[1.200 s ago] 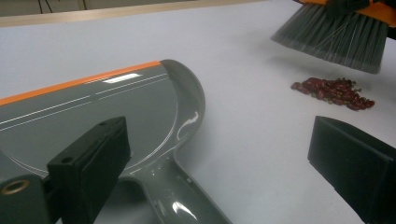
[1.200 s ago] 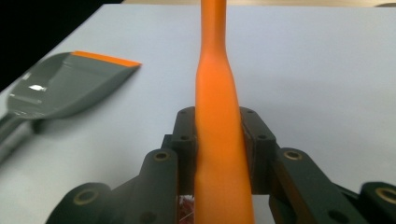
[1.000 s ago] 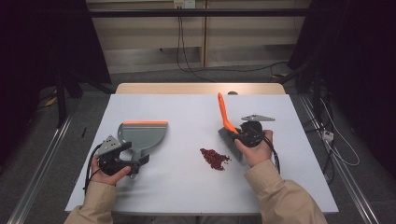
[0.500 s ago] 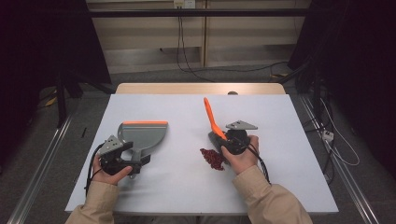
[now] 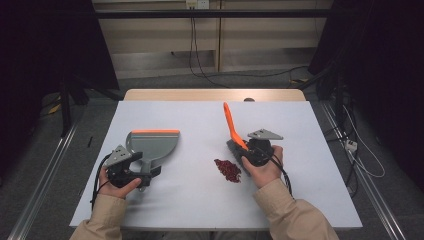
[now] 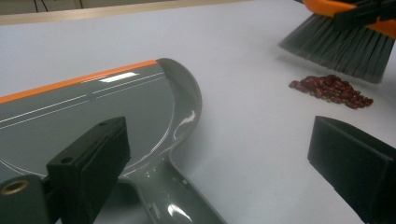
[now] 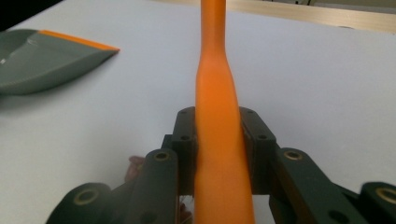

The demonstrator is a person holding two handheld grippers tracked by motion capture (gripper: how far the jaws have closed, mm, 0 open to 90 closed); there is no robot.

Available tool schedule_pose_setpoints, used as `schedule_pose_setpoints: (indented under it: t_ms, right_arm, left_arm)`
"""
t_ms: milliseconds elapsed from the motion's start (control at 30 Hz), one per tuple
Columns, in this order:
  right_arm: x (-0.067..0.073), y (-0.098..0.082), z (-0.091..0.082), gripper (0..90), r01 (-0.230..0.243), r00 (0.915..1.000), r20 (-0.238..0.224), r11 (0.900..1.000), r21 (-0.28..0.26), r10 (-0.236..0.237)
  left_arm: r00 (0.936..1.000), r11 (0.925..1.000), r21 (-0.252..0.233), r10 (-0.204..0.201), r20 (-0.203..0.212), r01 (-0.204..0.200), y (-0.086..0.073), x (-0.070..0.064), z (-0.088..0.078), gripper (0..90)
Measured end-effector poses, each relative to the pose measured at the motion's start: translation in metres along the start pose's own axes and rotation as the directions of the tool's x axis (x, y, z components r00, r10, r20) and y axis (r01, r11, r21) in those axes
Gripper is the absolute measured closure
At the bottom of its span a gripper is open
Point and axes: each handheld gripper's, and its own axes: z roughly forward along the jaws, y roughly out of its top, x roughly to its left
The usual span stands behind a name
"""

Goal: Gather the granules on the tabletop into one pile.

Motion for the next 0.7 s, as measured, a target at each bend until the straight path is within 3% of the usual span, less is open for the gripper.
schedule_pose_setpoints:
  t_ms: [133, 200, 367, 467, 567, 633, 700]
  right_arm:
    - [0.002, -0.009, 0.003, 71.4, -0.009, 1.0000, -0.003, 1.000, -0.011, 0.009]
    - [0.006, -0.008, 0.005, 71.4, -0.023, 0.9994, -0.026, 1.000, -0.009, 0.023]
    - [0.013, -0.004, 0.008, 71.4, 0.010, 0.9988, -0.048, 1.000, -0.003, -0.010]
    - [0.009, -0.001, 0.007, 71.3, 0.018, 0.9989, -0.045, 1.000, 0.000, -0.018]
    - [0.001, 0.003, 0.006, 71.3, 0.023, 0.9961, -0.085, 1.000, -0.008, -0.023]
    - [-0.002, 0.008, 0.007, 71.3, 0.059, 0.9921, -0.110, 0.998, -0.014, -0.060]
    - [-0.007, 0.013, 0.010, 71.3, 0.112, 0.9820, -0.150, 0.993, -0.029, -0.115]
  left_arm:
    - [1.0000, 1.0000, 0.002, 0.005, 0.001, -0.005, 0.000, 0.000, 0.000, 5.4]
    - [1.0000, 1.0000, 0.004, 0.007, 0.000, -0.007, 0.000, -0.001, 0.000, 5.4]
    - [1.0000, 1.0000, 0.005, 0.004, -0.003, -0.004, 0.000, 0.000, 0.000, 5.6]
    - [1.0000, 0.9999, 0.009, 0.006, -0.001, -0.006, 0.000, 0.001, 0.001, 5.5]
    - [1.0000, 0.9999, 0.014, 0.004, 0.002, -0.004, -0.001, 0.001, 0.001, 5.6]
    - [1.0000, 0.9999, 0.012, 0.002, 0.004, -0.002, -0.001, 0.001, 0.002, 5.6]
    - [1.0000, 0.9999, 0.011, 0.002, 0.003, -0.002, -0.001, 0.001, 0.001, 5.6]
